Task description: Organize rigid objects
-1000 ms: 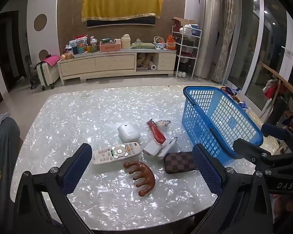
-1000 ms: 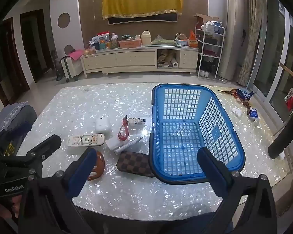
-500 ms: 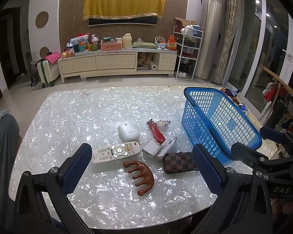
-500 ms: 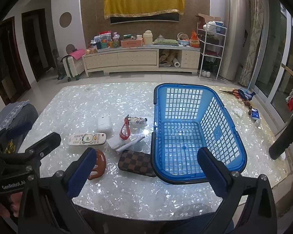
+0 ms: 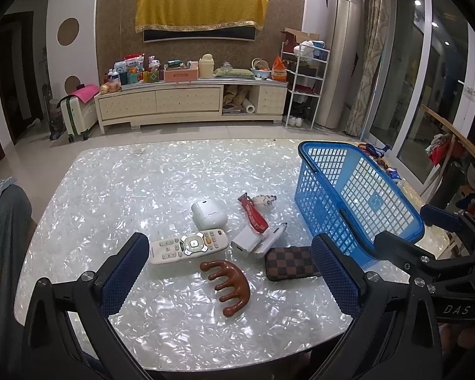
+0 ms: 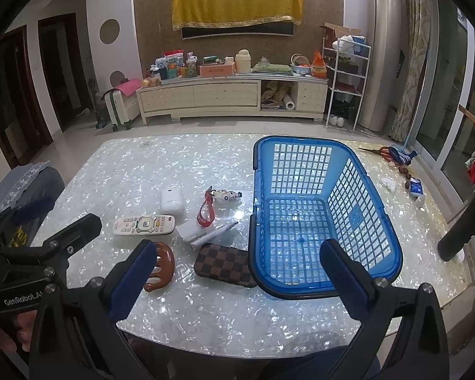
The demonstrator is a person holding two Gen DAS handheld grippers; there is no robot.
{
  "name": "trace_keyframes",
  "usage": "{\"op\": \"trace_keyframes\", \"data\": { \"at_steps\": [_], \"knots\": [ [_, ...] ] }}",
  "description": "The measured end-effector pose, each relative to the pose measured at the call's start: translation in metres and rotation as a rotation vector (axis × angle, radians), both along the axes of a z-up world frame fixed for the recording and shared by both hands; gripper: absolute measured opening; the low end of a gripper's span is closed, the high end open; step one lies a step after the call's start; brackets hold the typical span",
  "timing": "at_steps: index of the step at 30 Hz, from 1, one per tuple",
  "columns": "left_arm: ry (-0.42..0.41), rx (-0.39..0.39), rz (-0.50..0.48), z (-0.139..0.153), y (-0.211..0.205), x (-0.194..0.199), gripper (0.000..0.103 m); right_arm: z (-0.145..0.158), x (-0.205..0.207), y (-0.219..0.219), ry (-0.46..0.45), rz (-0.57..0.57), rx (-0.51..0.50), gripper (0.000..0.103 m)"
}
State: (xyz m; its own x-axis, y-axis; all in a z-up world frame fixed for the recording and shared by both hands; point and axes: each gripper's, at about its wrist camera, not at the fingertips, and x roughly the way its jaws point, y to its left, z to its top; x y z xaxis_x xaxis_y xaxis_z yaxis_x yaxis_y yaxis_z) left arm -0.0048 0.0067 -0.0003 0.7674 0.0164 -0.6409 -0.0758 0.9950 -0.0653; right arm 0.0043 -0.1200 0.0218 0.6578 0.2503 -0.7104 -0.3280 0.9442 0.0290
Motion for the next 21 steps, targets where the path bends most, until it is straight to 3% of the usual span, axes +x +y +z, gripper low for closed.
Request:
{"op": "trace_keyframes", "data": {
  "at_steps": [21],
  "knots": [
    [0.0,-0.005,-0.006,0.0002,-0.0041,-0.0029,0.103,0.0012,-0.0026,-0.0014,0.002,0.002,0.001,0.103]
  ]
}}
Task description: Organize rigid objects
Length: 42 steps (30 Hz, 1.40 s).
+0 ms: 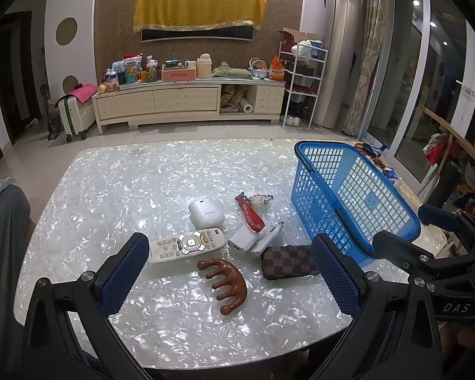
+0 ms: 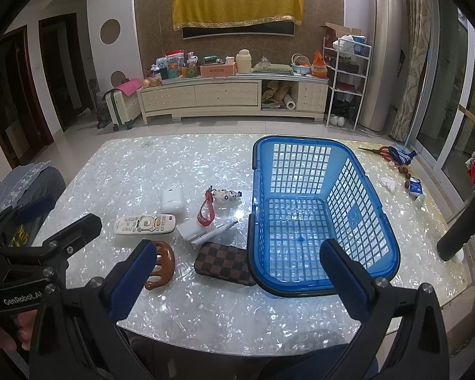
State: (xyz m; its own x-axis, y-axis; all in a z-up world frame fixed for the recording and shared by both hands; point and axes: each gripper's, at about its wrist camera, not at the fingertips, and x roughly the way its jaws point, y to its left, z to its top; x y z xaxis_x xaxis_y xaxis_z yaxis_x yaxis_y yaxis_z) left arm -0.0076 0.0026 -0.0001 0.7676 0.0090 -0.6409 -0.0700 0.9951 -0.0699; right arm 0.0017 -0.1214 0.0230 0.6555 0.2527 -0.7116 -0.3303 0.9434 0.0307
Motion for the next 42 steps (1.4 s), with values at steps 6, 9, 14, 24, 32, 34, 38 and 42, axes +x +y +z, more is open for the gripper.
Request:
{"op": "trace_keyframes", "data": {
  "at_steps": [6,9,14,24,32,34,38,42],
  "knots": [
    [-0.001,0.0,0.0,0.001,-0.001,0.0,0.103,0.001,0.0,0.0,0.0,0.0,0.001,0.103],
    [-0.004,-0.001,-0.001,0.002,-0.001,-0.001,0.103,0.001,0.0,0.001,-0.003,0.001,0.002,0.103],
    [-0.009,-0.003,-0.002,0.004,-0.001,-0.003,0.103,0.001,-0.001,0.002,-0.008,0.003,0.007,0.103],
    [-0.056,0.001,0.005,0.012,0.003,-0.01,0.103,0.003,-0.003,0.001,-0.024,0.005,0.023,0.103],
    [-0.083,0.018,0.002,0.017,0.0,-0.014,0.103,0.003,-0.002,0.001,-0.024,0.012,0.032,0.103],
    [-0.086,0.023,0.001,0.019,-0.001,-0.014,0.103,0.002,-0.001,0.0,-0.019,0.018,0.035,0.103],
    [-0.07,0.032,-0.011,0.021,-0.006,-0.01,0.103,-0.001,0.009,-0.003,0.016,0.004,-0.006,0.103],
    [-0.05,0.047,-0.033,0.017,-0.009,-0.001,0.103,0.0,0.024,-0.014,0.039,-0.024,-0.056,0.103]
  ]
}}
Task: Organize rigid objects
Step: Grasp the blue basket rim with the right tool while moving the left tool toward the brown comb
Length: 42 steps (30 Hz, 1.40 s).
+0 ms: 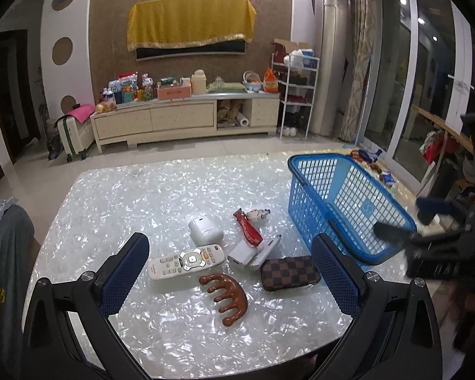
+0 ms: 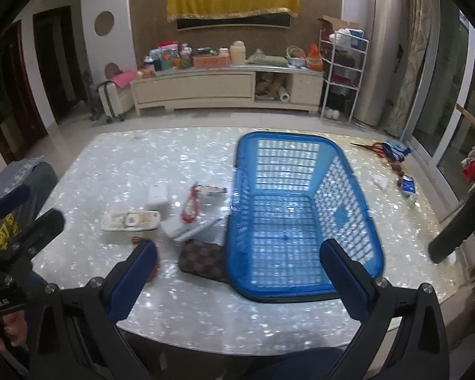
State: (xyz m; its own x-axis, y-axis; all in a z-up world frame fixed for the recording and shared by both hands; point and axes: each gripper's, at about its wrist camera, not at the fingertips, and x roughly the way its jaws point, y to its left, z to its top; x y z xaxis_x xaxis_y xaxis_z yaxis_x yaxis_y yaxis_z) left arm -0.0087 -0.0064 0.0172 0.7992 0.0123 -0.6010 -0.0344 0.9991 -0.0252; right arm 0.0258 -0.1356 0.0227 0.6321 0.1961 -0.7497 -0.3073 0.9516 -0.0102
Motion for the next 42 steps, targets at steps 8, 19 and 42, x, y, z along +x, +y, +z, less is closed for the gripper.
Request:
{"op": "trace_keyframes", "data": {
  "at_steps": [8,19,42],
  "knots": [
    [0.062,-0.014,-0.022,-0.023,0.01,0.033,0.103,-0.004,0.042,-0.036,0.086,-0.057,-0.082,0.103],
    [0.173,0.005,-0.074,-0.058,0.031,0.08,0.103,-0.049,0.095,-0.084,0.289,-0.184,-0.225,0.1],
    [0.545,0.03,-0.177,-0.115,0.088,0.098,0.103,-0.107,0.122,-0.114,0.534,-0.174,-0.178,0.019]
  ]
}}
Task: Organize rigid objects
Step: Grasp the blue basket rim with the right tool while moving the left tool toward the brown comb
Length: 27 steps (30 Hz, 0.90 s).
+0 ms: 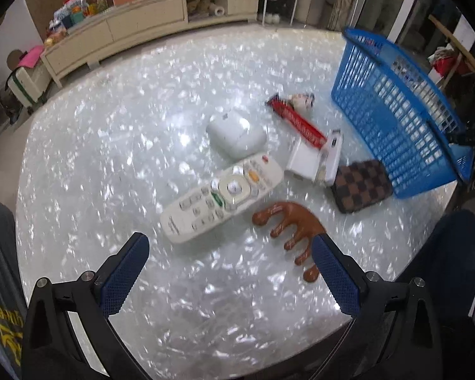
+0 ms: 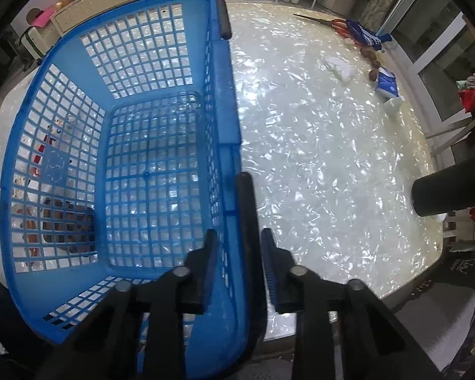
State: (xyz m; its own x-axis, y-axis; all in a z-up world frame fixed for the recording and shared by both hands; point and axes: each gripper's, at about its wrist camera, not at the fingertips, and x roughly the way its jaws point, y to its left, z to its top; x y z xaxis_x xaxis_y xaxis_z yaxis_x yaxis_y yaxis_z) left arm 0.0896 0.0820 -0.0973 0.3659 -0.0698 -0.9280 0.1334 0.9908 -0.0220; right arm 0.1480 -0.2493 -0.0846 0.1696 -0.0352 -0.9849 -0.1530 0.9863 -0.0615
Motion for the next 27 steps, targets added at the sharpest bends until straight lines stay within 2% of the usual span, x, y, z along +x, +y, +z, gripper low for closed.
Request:
{"op": "trace_keyframes", "data": {
  "at_steps": [6,10,18,20,27],
  "knots": [
    [0.115,-0.068,0.06,-0.025,-0.017,-0.002,0.103,-0.002,0.002,0.002,-0.007,0.024,0.014,0.016],
    [0.171,-0.071,0.125,-0.042,-0.033,0.003,0.103,-0.003,0.003,0.003,-0.014,0.037,0.025,0.014],
    [0.23,-0.104,0.332,-0.071,-0.041,0.015,0.103,-0.004,0.007,-0.003,-0.035,0.055,0.073,0.014],
    [0.24,-0.126,0.366,-0.079,-0.04,0.016,0.103,-0.003,0.008,-0.004,-0.04,0.061,0.082,0.014],
    [0.243,-0.087,0.438,-0.1,-0.044,0.015,0.103,-0.004,0.012,-0.01,-0.045,0.077,0.11,0.014]
  ]
}}
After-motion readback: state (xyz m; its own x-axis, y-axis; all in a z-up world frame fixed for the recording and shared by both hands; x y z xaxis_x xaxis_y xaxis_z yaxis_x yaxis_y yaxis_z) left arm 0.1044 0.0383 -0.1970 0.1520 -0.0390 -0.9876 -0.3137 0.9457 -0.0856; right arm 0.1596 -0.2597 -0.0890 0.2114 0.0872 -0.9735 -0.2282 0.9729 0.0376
